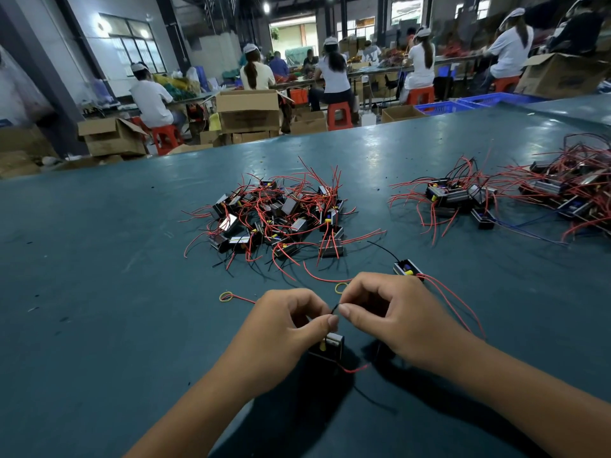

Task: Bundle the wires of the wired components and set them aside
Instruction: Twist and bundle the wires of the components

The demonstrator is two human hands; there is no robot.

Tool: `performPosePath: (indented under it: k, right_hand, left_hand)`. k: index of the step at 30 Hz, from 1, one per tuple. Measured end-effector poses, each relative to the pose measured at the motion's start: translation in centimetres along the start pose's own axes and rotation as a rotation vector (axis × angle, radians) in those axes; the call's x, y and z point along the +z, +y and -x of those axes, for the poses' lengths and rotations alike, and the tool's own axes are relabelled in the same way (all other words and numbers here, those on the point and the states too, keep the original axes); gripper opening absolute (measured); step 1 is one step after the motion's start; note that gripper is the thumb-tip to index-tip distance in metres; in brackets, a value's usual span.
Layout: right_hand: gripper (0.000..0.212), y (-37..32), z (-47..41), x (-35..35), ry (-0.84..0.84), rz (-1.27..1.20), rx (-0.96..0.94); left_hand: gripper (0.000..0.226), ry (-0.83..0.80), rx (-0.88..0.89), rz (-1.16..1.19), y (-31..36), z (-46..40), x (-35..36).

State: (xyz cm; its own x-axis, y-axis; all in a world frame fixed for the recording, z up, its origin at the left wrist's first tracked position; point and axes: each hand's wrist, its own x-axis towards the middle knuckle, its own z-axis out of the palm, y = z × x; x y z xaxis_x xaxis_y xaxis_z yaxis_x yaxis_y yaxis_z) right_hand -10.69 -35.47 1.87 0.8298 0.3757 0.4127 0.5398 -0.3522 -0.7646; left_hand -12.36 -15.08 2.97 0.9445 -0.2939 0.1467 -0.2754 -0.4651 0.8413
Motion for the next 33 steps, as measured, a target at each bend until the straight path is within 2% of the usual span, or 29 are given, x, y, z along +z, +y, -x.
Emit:
performPosePath:
  k: [7, 12, 18, 24, 28, 33]
  right_hand:
    - [0.009, 0.8, -0.5, -0.1, -0.008, -0.058, 0.100]
    - [0.009, 1.2, -0.7, -1.0, 0.005, -0.090, 0.178]
    - [0.005, 0.8, -0.7, -2.3, -0.047, -0.035, 0.097]
    - [0.010, 0.4, -0.5, -3.2, -0.261, 0.091, -0.063]
    - [0.007, 0.6, -0.6, -3.0, -0.238, 0.119, -0.081]
    - [0.006, 0.8, -0.6, -2.9, -0.194, 0.145, -0.076]
  left_hand:
    - [0.013, 0.074, -0.008, -0.187, -0.2, 0.1, -0.6]
    - [0.013, 0.160, 0.119, -0.216, 0.1, 0.4, -1.2]
    - [0.002, 0.040, 0.199, -0.214, 0.1, 0.4, -0.8]
    - [0.017, 0.016, 0.195, -0.182, -0.3, 0.2, -0.9]
    - [0.010, -0.102, 0.184, -0.187, -0.3, 0.2, -1.5]
    - [0.004, -0.075, 0.224, -0.266, -0.3, 0.1, -1.5]
